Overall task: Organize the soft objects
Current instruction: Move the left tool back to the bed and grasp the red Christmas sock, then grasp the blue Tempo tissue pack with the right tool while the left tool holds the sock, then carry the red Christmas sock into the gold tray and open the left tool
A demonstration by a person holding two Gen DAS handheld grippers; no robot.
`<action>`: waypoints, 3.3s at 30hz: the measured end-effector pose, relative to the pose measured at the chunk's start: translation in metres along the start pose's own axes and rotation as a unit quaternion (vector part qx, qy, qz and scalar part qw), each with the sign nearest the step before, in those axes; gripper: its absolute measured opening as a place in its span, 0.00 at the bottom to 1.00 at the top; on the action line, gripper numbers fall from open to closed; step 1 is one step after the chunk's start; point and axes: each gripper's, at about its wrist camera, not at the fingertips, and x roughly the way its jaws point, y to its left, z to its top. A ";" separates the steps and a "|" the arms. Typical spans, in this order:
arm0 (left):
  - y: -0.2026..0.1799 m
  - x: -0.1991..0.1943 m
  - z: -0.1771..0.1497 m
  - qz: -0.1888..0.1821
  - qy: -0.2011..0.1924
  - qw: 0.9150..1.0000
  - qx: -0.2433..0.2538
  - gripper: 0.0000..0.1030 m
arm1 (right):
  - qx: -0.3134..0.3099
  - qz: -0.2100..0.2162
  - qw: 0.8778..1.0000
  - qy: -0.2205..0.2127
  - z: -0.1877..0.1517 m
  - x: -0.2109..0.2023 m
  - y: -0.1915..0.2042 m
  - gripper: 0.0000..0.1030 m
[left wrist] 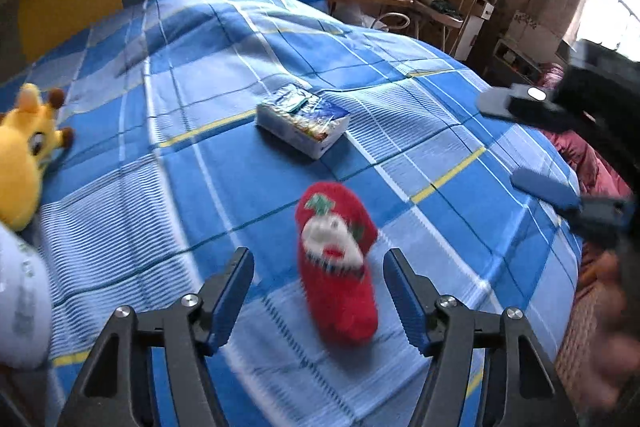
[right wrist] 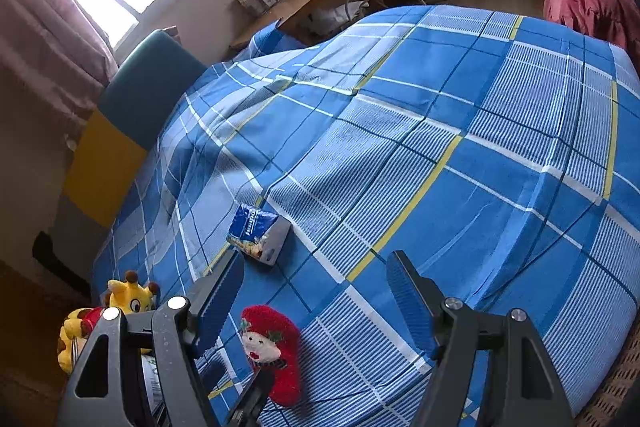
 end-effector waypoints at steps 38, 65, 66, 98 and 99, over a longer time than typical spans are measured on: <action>0.102 -0.086 -0.160 0.032 -0.059 0.993 -0.096 0.22 | -0.354 -0.099 0.924 0.103 -0.020 0.114 0.122 0.73; 0.094 -0.093 -0.167 0.050 -0.079 0.991 -0.093 0.22 | -0.432 -0.104 0.884 0.146 -0.096 0.120 0.127 0.59; 0.092 -0.093 -0.166 0.054 -0.076 0.991 -0.092 0.22 | -0.425 -0.102 0.887 0.148 -0.096 0.122 0.125 0.59; 0.117 -0.219 -0.183 0.170 -0.129 0.964 -0.156 0.19 | -0.416 -0.081 0.896 0.136 -0.095 0.124 0.117 0.56; 0.120 -0.222 -0.186 0.175 -0.130 0.963 -0.160 0.19 | -0.416 -0.081 0.896 0.136 -0.095 0.124 0.117 0.56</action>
